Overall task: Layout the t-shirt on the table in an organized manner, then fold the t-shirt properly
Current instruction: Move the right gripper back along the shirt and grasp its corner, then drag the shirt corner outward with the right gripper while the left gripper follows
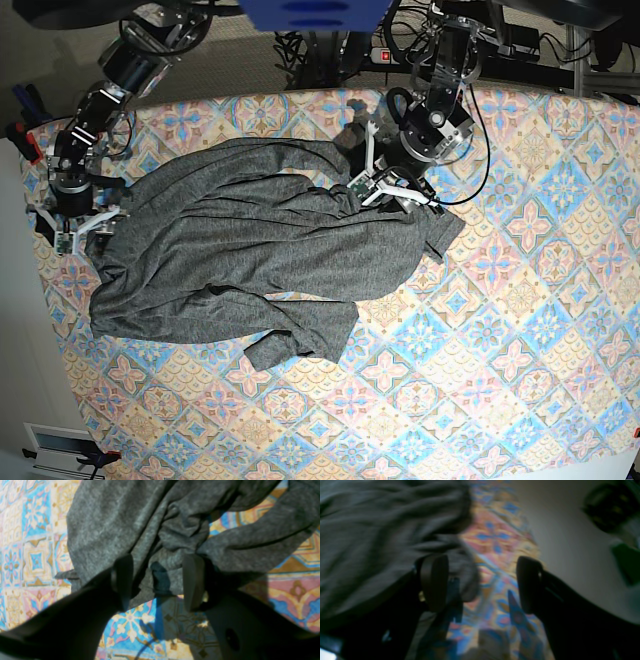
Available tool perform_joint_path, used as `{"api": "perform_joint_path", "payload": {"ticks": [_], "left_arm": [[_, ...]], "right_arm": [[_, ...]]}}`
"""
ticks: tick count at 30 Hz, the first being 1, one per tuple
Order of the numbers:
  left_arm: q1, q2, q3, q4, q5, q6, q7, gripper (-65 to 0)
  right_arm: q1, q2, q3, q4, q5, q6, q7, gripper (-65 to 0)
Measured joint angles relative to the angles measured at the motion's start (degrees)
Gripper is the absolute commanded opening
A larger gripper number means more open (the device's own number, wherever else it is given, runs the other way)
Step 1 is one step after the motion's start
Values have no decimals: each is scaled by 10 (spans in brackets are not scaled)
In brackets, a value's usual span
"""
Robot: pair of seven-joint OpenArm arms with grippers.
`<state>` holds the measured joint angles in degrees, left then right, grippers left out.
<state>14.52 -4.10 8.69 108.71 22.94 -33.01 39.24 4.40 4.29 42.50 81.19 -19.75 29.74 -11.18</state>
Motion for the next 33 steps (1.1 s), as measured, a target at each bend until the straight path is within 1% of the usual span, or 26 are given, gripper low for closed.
{"api": "perform_joint_path", "payload": {"ticks": [4,5,7,8,11,14,19,20,27,28,29,30,33], "left_arm": [[-1,1,0,0,0,0,0,-335],[-1,1,0,0,0,0,0,-335],[-1,0,0,0,0,0,1,-335],[-1,0,0,0,0,0,2,-335],[-1,1,0,0,-2,0,-2,-335],[-1,1,0,0,-2,0,-2,-335],[-1,0,0,0,-2,0,-2,-335],[-1,0,0,0,-2,0,-2,-335],[-2,1,0,0,-2,0,-2,-335],[-2,1,0,0,-1,0,-2,-335],[-2,1,0,0,1,0,-2,-335],[-2,1,0,0,1,0,-2,-335],[-2,1,0,0,1,0,-2,-335]], "right_arm": [[3,-19,-3,6,0,8,-2,-242],[3,-19,-3,6,2,12,-12,-242],[3,-16,-3,6,9,10,-42,-242],[3,-15,-2,6,25,8,-56,-242],[2,-11,0,3,106,3,-80,-242],[5,-11,0,-14,160,3,-86,-242],[5,-12,-1,-87,157,5,-91,-242],[3,-13,-1,-97,157,3,-84,-242],[10,-8,-1,-123,164,2,-68,-249],[9,-8,-1,-123,168,2,-68,-265],[9,-6,-1,-124,168,2,-68,-297],[9,-1,-1,-124,168,3,-71,-337],[8,15,-3,-126,164,3,-81,-489]]}}
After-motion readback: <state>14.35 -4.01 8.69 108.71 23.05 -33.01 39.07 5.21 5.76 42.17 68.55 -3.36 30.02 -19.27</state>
